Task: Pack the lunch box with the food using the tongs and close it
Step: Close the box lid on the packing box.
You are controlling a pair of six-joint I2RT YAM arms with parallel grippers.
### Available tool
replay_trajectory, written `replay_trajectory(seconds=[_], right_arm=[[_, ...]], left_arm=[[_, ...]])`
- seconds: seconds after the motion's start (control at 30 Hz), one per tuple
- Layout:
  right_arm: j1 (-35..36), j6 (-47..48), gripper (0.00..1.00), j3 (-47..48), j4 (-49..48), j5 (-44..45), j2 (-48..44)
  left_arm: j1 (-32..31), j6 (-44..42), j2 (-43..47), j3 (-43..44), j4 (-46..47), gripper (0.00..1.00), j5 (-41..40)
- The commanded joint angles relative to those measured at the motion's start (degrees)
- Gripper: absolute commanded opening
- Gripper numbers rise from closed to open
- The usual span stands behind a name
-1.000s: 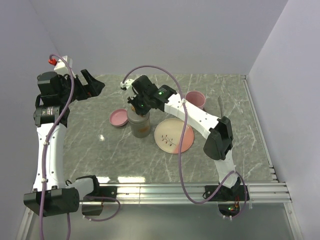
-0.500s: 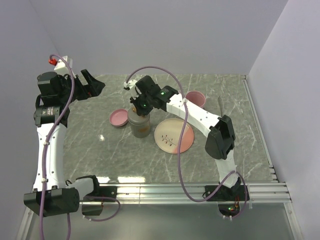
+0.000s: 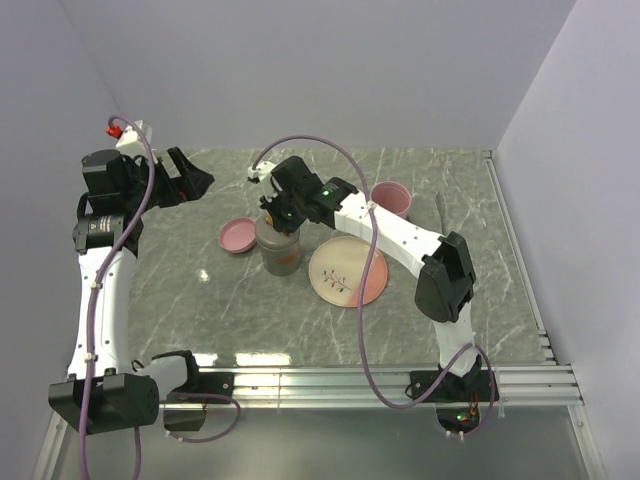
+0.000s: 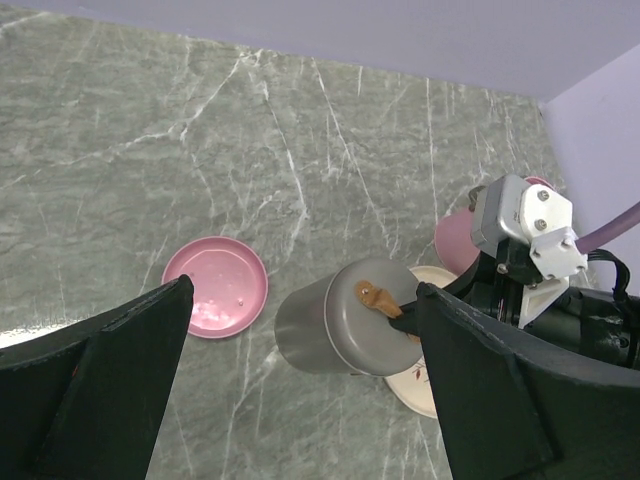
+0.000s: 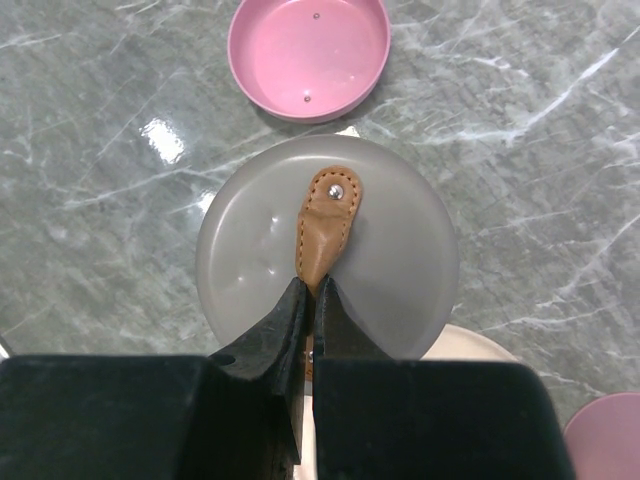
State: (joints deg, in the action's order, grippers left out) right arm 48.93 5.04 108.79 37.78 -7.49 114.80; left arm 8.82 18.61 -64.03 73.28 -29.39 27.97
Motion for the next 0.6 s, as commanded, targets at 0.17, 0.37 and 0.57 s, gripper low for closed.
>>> replay_trajectory(seconds=[0.17,0.37,0.57], right_arm=[[1.26,0.94,0.00,-4.38,0.01,4.32,-1.07],[1.35,0.67,0.23,-1.31,1.33,3.18,-1.07],[1.26,0.06,0.35,2.12,2.91,3.18,-1.60]], left_arm=[[2.25,-0.78,0.13,-3.04,-0.49,0.99,2.61],[6.30,1.26,-0.48,-8.84,0.73,0.99,7.63],[6.47,-11.28,-0.75,-9.73,-1.72,0.97,9.73]])
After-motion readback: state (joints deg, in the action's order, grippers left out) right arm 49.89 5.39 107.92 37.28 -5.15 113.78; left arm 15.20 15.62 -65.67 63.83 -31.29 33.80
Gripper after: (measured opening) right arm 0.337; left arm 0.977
